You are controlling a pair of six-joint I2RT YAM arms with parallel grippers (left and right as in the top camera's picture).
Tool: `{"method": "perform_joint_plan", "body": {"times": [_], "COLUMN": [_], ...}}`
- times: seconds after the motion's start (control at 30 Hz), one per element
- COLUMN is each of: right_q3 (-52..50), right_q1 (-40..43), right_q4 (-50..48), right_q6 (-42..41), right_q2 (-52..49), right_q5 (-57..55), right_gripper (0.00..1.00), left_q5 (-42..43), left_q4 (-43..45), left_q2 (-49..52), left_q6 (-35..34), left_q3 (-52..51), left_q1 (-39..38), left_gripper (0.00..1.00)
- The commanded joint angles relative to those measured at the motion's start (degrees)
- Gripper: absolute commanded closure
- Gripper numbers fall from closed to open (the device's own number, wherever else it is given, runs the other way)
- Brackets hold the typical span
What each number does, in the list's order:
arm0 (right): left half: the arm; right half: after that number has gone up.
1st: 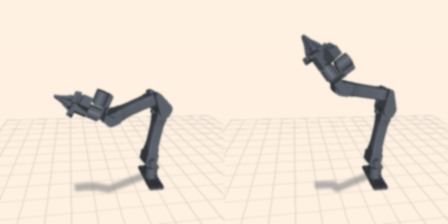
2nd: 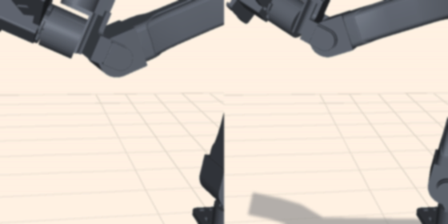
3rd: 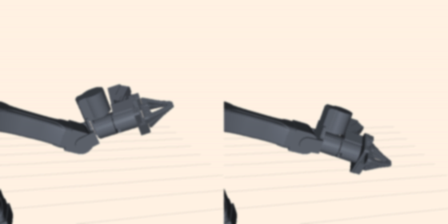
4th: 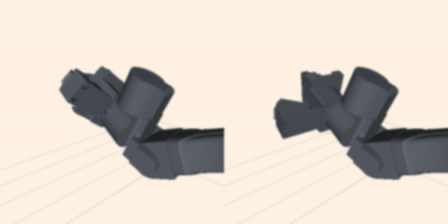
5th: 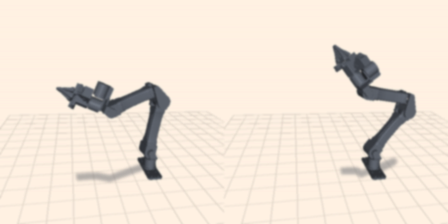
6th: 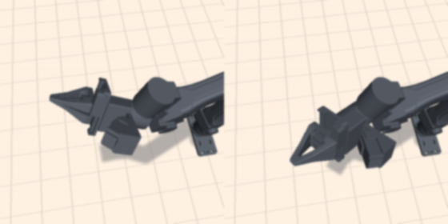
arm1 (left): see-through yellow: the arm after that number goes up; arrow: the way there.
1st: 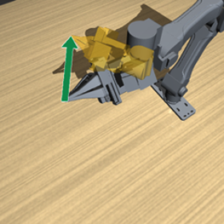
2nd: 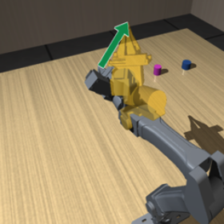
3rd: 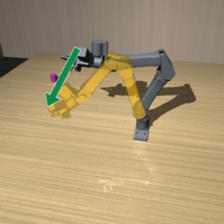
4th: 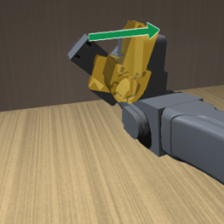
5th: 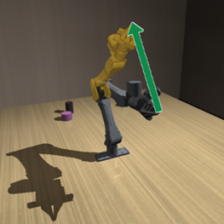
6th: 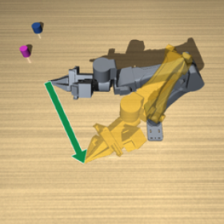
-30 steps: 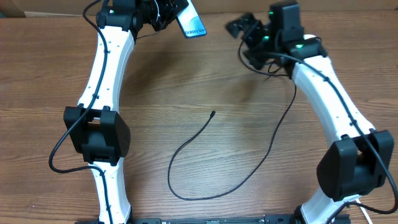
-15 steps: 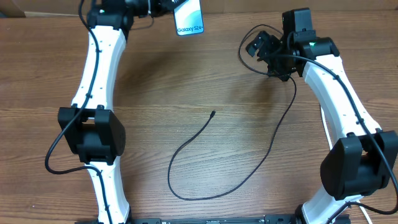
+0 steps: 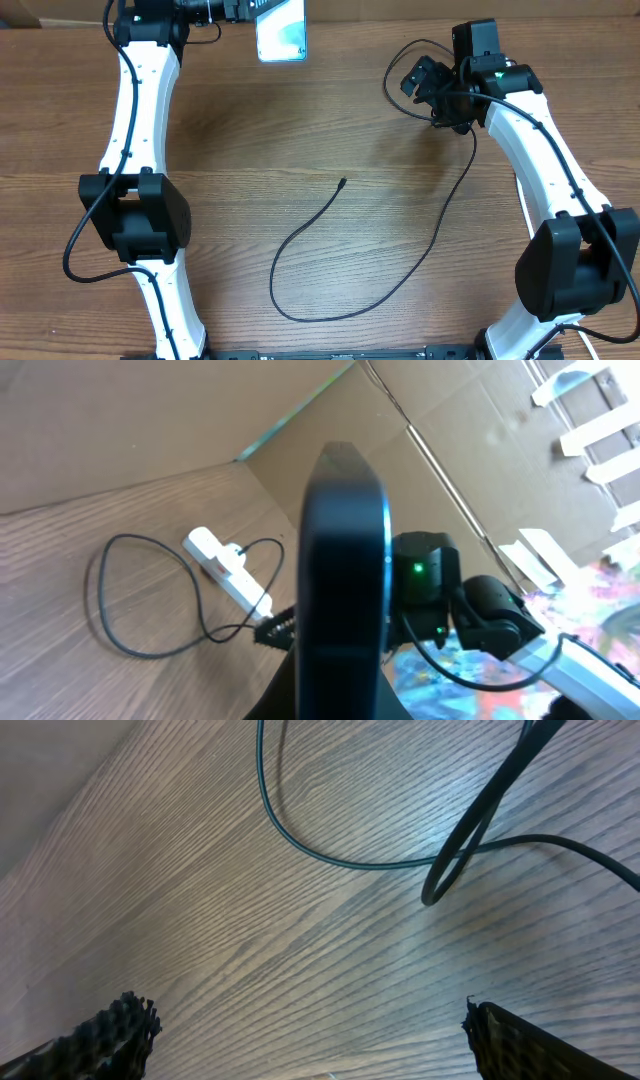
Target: Plug charger to phone and switch on socket
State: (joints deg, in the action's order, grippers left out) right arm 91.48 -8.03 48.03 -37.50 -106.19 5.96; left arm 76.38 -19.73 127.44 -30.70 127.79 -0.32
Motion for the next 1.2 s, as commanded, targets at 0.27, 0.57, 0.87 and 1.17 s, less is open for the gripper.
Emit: {"method": "perform_joint_plan", "body": {"times": [0.27,0.57,0.87,1.17], "right_q3": [-0.5,-0.5,-0.5,-0.5], "right_q1": [-0.3,-0.3,-1.2,-10.0], "right_q4": [-1.2,-1.6,-0.9,1.3], "right_q6": [0.2,-0.2,0.1,-0.1], "right_q2": [1.4,1.3,-0.5,-4.0], "right_q5": [-0.7,-0.1,3.9,-0.2], "right_gripper": [0.0,0.0,0.07,0.11], "left_q5": [-32.3,-61.3,-75.8,-79.8], "left_q4": [-7.4,-27.4,-48.1,-59.6], "left_q2": [-4.4,-9.1,-9.6,-7.7], "left_q6": [6.8,17.0,17.0,17.0], "left_q3": [0.7,6.3,20.3,16.8], "left_q1": [0.0,-7.2,-10.6,-10.6], "left_gripper": [0.96,0.96,0.96,0.96]}}
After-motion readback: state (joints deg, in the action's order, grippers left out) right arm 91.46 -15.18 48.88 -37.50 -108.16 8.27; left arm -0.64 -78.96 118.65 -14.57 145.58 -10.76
